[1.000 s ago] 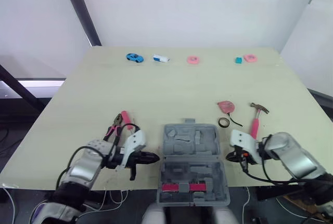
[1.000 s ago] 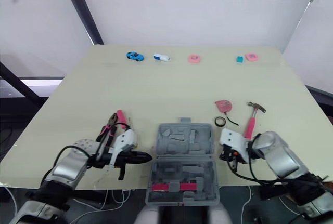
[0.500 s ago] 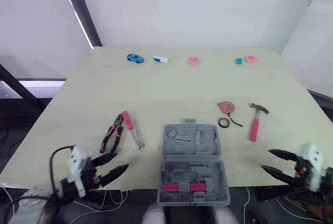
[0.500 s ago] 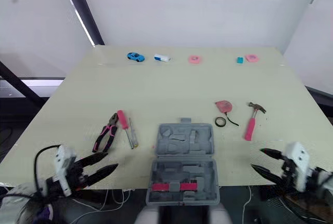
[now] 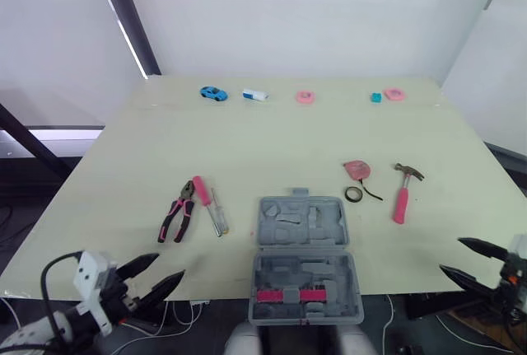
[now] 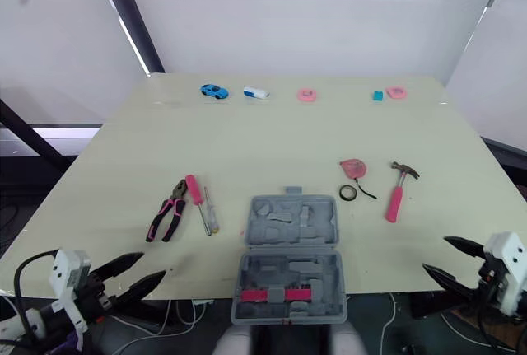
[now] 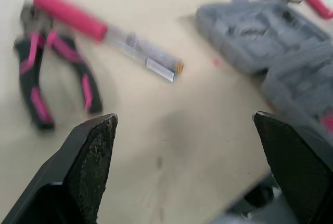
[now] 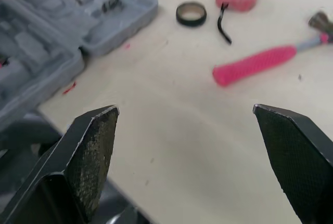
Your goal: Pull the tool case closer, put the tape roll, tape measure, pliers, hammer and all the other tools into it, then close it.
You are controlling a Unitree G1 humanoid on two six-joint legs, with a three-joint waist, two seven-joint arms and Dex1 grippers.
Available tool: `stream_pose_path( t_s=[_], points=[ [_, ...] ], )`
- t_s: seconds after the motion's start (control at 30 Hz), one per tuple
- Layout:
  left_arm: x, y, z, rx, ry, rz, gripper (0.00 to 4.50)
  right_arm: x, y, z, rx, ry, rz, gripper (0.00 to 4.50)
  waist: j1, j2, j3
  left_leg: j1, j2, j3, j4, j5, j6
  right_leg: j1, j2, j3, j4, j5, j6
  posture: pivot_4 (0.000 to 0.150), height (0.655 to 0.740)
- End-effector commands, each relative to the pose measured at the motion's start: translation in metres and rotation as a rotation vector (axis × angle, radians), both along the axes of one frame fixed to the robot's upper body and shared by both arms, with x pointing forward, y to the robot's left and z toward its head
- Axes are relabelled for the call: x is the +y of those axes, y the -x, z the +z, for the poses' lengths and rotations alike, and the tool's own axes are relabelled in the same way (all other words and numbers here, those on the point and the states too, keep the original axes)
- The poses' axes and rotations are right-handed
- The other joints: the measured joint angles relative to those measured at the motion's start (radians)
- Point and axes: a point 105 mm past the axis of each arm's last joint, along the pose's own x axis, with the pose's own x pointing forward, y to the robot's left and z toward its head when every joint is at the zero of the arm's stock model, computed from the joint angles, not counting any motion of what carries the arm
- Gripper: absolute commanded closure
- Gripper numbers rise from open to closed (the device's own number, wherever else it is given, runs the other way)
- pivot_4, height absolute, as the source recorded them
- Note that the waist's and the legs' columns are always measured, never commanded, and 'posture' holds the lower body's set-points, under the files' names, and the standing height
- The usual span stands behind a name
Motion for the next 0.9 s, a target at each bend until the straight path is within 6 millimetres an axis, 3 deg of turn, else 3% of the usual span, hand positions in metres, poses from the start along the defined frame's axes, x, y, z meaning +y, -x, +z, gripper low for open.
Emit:
stream_pose_path(
  t_s=[0.03,0.1,0.27,0.43,0.53,0.6,0.77,0.9],
  points=[
    [-0.032,-0.013,0.022,-0.080,-0.020,-0.136,0.04,0.024,-0.023,0.005,0.009,0.086,0.014,0.12,0.000,0.000,0.000,0.000,0.000,0.000,0.000,0.000,0.000,0.000,0.000,0.000,0.000,0.000,0.000,0.150,0.7400],
    [-0.046,-0.017,0.028,-0.090,-0.013,-0.200,0.04,0.026,-0.033,0.000,0.055,0.231,0.007,0.12,0.000,0.001,0.000,-0.001,0.000,0.001,0.000,0.000,0.000,0.000,0.001,0.000,0.000,0.002,-0.003,0.150,0.7400],
    [-0.076,-0.030,0.056,-0.215,0.083,-0.326,0.04,0.052,-0.068,0.023,0.098,0.325,0.163,0.12,-0.004,0.002,0.001,-0.001,-0.001,0.007,0.000,0.000,0.000,0.000,0.001,0.002,0.000,0.003,-0.004,0.150,0.7400],
    [-0.087,-0.031,0.076,-0.286,0.127,-0.476,0.04,0.082,-0.105,0.032,0.098,0.509,0.317,0.12,-0.004,0.002,0.002,-0.001,0.000,0.007,0.000,0.000,0.000,-0.001,0.003,0.002,0.000,0.003,-0.004,0.150,0.7400],
    [-0.092,-0.027,0.081,-0.300,0.165,-0.524,0.04,0.112,-0.129,0.035,0.082,0.599,0.433,0.12,-0.007,0.002,0.002,-0.001,0.000,0.007,-0.001,0.000,0.000,-0.001,0.003,0.002,0.000,0.003,-0.005,0.150,0.7400],
    [-0.094,-0.027,0.082,-0.304,0.174,-0.529,0.00,0.123,-0.140,0.032,0.090,0.613,0.460,0.65,-0.009,0.002,0.002,-0.001,0.000,0.009,-0.001,0.000,0.000,-0.002,0.003,0.003,0.000,0.003,-0.004,0.150,0.7400],
    [-0.102,-0.024,0.082,-0.307,0.190,-0.528,0.00,0.126,-0.156,0.017,0.121,0.723,0.528,2.59,0.007,0.002,0.003,-0.003,-0.001,0.008,-0.001,0.000,0.000,-0.001,0.002,0.002,-0.001,0.003,-0.004,0.150,0.7400],
    [-0.103,-0.023,0.083,-0.310,0.199,-0.509,0.00,0.129,-0.164,0.011,0.140,0.764,0.550,2.59,-0.002,0.002,0.003,-0.003,-0.001,0.009,0.000,0.000,0.000,-0.002,0.002,0.002,-0.001,0.003,-0.004,0.150,0.7400]
  ],
)
